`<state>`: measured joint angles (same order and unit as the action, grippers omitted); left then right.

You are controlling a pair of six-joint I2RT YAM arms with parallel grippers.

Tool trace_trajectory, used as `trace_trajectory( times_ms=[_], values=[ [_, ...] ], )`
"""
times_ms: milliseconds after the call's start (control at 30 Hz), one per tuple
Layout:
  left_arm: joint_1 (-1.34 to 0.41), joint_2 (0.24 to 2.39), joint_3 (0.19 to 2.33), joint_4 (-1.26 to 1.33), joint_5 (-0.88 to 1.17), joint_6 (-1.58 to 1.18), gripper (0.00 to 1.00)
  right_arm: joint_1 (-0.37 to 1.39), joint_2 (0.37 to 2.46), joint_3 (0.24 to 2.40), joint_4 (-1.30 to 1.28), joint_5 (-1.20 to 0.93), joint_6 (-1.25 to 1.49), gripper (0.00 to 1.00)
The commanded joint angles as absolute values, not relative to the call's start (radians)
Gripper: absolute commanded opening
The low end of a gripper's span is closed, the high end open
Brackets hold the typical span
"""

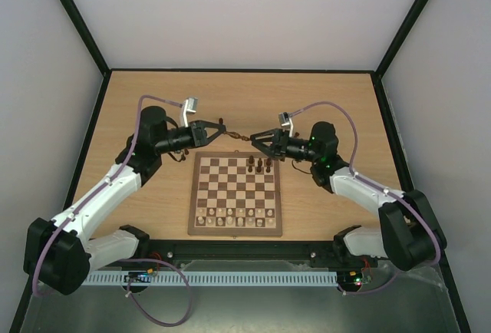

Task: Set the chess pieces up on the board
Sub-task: Pick up the chess piece at the center of the board.

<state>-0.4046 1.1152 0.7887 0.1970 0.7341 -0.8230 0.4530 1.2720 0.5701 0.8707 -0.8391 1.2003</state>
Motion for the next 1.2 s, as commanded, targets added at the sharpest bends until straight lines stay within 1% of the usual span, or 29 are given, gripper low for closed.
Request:
trace_trajectory(
  times_ms=[0,300,333,400,700,800,967,1100,1167],
  values=[
    [-0.402,1.124,0.777,0.233,0.756,-0.82,0.15,0.473,1.31,0.624,0.954,-0.86,1.224,0.51],
    [-0.402,1.127,0.77,0.228,0.745,-0.81,0.15,0.526,1.372,0.669,0.98,-0.857,1.232,0.44],
    [-0.402,1.127,0.77,0.226,0.744,-0.809,0.15,0.528,1.373,0.67,0.98,-0.856,1.231,0.4],
    [-0.402,1.129,0.77,0.224,0.744,-0.807,0.15,0.529,1.373,0.67,0.977,-0.853,1.228,0.37],
    [-0.403,1.13,0.77,0.209,0.742,-0.797,0.15,0.529,1.359,0.664,0.953,-0.837,1.211,0.32],
    [-0.402,1.129,0.769,0.206,0.742,-0.795,0.15,0.529,1.358,0.665,0.948,-0.83,1.206,0.27],
    [-0.402,1.133,0.77,0.188,0.737,-0.782,0.16,0.528,1.353,0.666,0.938,-0.826,1.198,0.15],
    [-0.403,1.14,0.771,0.156,0.721,-0.757,0.16,0.523,1.319,0.668,0.863,-0.81,1.145,0.12],
    [-0.402,1.148,0.778,0.129,0.705,-0.736,0.16,0.519,1.285,0.675,0.769,-0.785,1.086,0.12]
  ],
)
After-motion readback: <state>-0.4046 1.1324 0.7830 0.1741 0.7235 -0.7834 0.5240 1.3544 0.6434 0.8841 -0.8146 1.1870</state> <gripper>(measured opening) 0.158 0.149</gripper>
